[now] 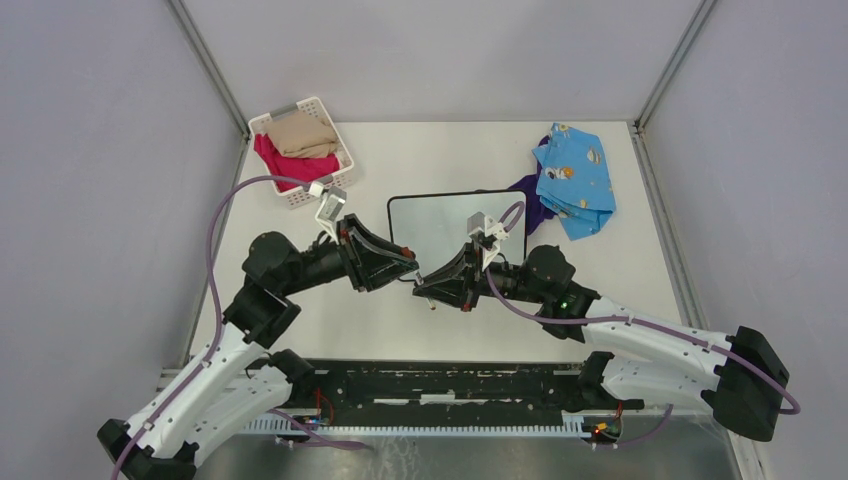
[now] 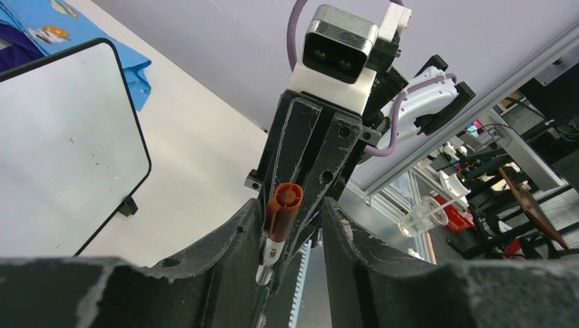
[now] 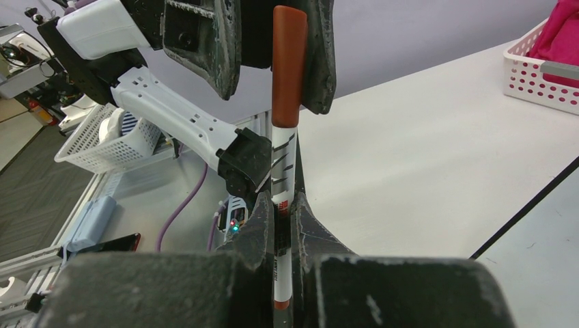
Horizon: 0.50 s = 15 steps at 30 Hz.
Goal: Write a sentence on the whiteboard
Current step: Open the whiteboard marker at the center of the board.
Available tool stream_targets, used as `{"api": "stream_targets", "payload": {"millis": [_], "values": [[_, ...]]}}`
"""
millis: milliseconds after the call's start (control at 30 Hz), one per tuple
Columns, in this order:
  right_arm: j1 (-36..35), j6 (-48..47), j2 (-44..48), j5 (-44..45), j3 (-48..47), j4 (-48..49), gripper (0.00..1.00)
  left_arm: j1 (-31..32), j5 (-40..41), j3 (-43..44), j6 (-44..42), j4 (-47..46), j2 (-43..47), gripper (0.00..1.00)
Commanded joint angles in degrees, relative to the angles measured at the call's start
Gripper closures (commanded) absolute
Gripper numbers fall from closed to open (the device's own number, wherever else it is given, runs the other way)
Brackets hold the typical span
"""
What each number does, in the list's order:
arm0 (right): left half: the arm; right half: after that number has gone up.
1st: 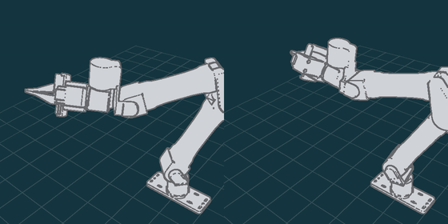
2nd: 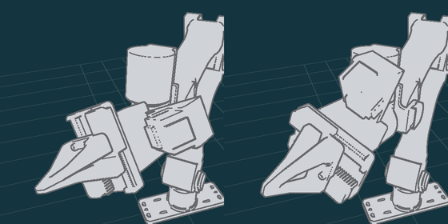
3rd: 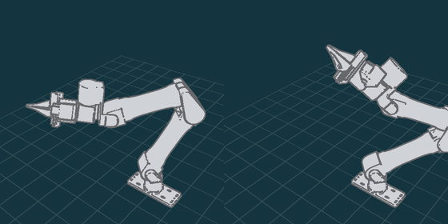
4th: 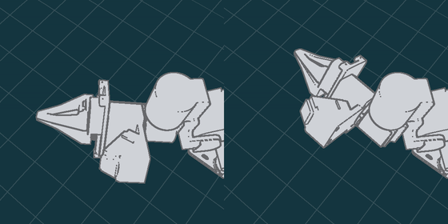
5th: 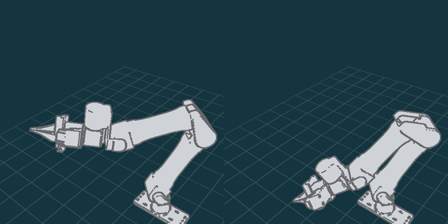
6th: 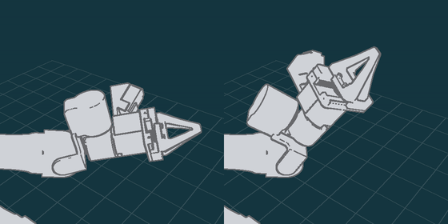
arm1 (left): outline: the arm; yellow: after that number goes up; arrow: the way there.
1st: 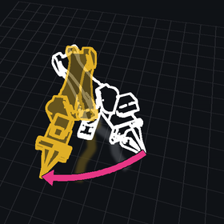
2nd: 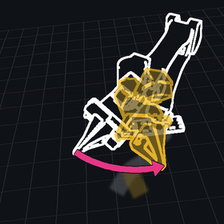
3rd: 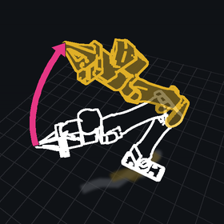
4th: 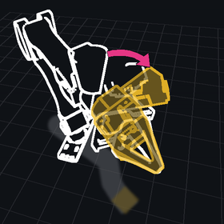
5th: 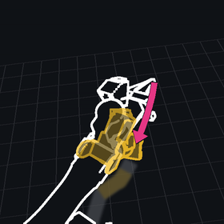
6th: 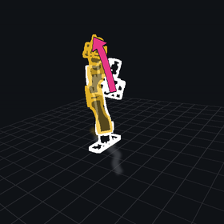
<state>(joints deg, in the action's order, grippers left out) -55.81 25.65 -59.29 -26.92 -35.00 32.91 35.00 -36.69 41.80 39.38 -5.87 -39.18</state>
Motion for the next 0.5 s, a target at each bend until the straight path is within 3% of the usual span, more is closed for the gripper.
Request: {"api": "stream_targets", "payload": {"millis": [0, 167, 367, 467], "values": [[0.0, 0.6, 0.7, 0.5, -0.1, 3.2, 1.00, 0.2, -2.4, -0.1, -1.3, -2.1, -0.5, 0.55], [0.0, 0.7, 0.6, 0.5, -0.3, 3.4, 1.00, 0.2, -3.0, -0.4, -1.3, -2.1, -0.9, 0.58], [0.1, 0.6, 0.7, 0.4, -0.1, 3.4, 1.00, 0.2, -1.6, -0.5, -1.5, -2.1, 0.1, 0.78], [0.0, 0.7, 0.9, 0.5, 0.2, 3.2, 1.00, 0.2, -0.6, -0.6, -1.4, -2.1, 0.3, 0.96]]}}
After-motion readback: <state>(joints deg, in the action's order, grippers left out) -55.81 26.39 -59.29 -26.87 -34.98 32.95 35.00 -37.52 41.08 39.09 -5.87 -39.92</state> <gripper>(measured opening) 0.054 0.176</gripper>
